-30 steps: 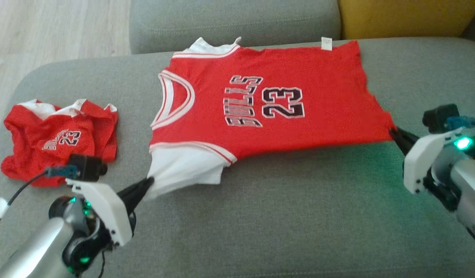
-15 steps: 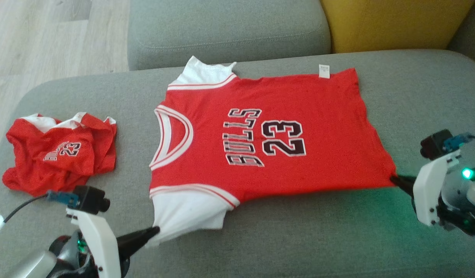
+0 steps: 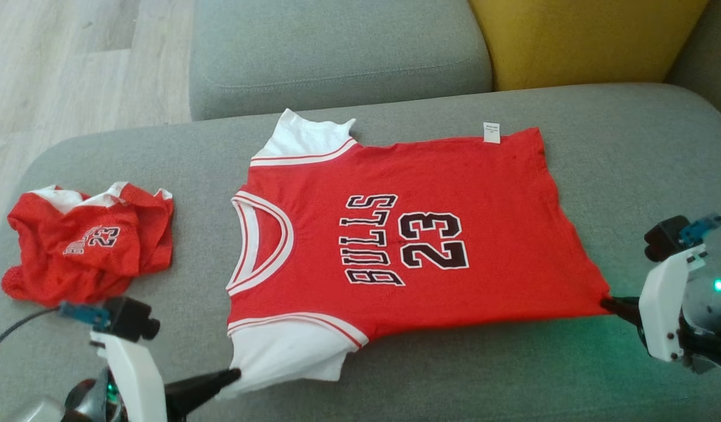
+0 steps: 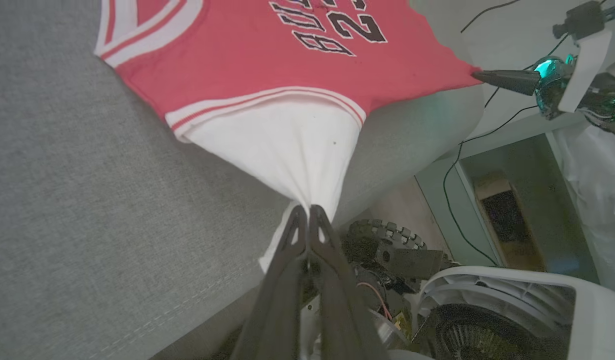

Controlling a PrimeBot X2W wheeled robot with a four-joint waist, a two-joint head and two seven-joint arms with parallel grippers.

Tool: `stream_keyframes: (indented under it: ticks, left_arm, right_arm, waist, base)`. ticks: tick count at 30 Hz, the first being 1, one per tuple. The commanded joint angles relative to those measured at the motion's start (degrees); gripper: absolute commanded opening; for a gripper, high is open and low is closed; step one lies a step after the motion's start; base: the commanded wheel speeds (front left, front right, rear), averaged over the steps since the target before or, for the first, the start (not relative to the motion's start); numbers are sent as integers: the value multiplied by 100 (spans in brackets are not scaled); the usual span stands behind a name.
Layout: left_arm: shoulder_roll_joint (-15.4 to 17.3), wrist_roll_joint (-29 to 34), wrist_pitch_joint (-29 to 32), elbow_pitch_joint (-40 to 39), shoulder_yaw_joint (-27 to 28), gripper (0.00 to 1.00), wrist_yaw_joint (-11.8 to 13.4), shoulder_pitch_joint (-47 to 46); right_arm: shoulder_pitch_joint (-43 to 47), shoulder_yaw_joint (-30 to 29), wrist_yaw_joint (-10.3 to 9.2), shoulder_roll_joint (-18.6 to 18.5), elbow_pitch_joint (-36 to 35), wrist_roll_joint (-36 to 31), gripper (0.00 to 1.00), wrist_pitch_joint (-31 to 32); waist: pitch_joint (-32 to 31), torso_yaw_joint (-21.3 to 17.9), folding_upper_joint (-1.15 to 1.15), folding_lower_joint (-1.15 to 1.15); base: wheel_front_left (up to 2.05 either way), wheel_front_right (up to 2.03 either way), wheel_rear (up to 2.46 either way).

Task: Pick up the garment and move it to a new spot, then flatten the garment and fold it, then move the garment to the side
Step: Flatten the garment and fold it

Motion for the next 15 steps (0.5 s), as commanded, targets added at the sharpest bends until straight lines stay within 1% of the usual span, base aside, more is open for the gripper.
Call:
stream_keyframes:
  ticks: [1,9,15]
  left_arm:
    - [266,-41,-74,-171,351,0,11,-337]
    - [166,26,-94,-105,475,0,72,-744]
    - [-16,-32,55,123,544,0,68,-1299]
  right_arm:
    - [-29,-114,-4,-254,-67,2,0,-41]
    - [-326,-255,-4,-62,68,-111,0,-56]
    - [-640,-312,-4,141,278,-226,0,-87]
  waist:
    - [15,-4,0,0]
    - [187,-8,0,0]
    - [401,6,0,0]
  base:
    - [0,0,0]
    - [0,0,0]
    - [0,0,0]
